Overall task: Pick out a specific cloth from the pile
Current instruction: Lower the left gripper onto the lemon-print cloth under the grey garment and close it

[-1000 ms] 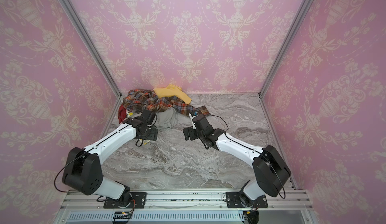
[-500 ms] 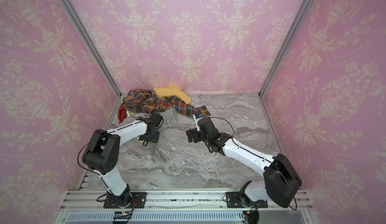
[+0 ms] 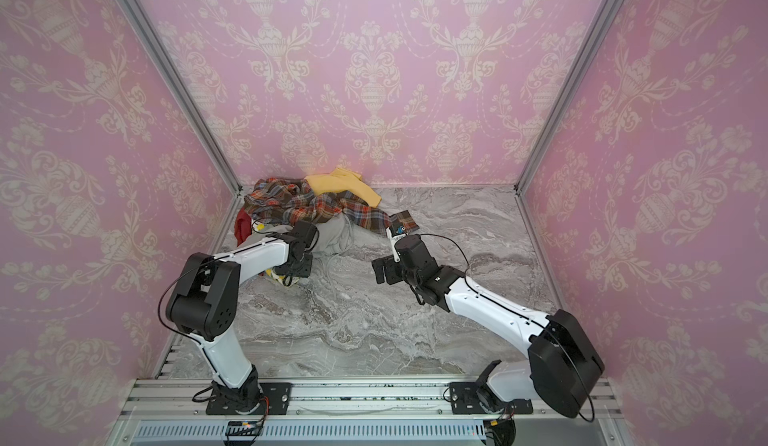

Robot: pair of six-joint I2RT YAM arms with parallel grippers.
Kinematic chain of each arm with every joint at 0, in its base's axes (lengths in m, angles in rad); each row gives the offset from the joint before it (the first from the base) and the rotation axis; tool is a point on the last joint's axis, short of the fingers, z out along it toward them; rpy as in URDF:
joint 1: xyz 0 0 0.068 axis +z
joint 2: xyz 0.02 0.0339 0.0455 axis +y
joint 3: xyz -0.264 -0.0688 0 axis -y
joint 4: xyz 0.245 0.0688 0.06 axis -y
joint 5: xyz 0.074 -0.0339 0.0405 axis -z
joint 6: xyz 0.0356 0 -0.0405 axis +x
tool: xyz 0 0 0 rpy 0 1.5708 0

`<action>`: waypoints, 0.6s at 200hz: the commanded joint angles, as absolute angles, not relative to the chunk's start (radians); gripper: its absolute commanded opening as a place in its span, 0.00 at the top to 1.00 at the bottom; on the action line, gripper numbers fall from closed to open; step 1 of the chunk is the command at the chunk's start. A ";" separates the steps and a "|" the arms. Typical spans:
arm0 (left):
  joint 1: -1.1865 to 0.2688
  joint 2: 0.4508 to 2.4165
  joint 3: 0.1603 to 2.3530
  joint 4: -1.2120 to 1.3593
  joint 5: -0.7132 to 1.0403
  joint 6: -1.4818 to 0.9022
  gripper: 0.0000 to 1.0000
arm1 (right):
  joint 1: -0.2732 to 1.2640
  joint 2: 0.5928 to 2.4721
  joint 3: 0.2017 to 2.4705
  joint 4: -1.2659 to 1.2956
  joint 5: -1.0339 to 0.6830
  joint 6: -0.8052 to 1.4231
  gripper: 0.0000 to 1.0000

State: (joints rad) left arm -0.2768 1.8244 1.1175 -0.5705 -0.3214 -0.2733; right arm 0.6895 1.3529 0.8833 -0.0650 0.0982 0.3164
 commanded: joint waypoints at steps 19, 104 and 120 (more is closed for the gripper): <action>-0.271 1.859 1.138 -0.544 -0.281 -0.256 0.49 | 0.687 1.321 0.868 -0.066 0.116 0.334 0.01; -0.241 1.894 1.172 -0.525 -0.232 -0.252 0.91 | 0.687 1.284 0.841 -0.073 0.140 0.334 0.01; -0.237 1.886 1.187 -0.534 -0.230 -0.248 1.00 | 0.686 1.276 0.842 -0.078 0.146 0.331 0.01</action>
State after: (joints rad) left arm -0.2512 1.8675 1.1561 -0.5201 -0.2653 -0.2543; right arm 0.6895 1.3045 0.8574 -0.0654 0.1204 0.3187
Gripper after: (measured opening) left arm 0.052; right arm 0.986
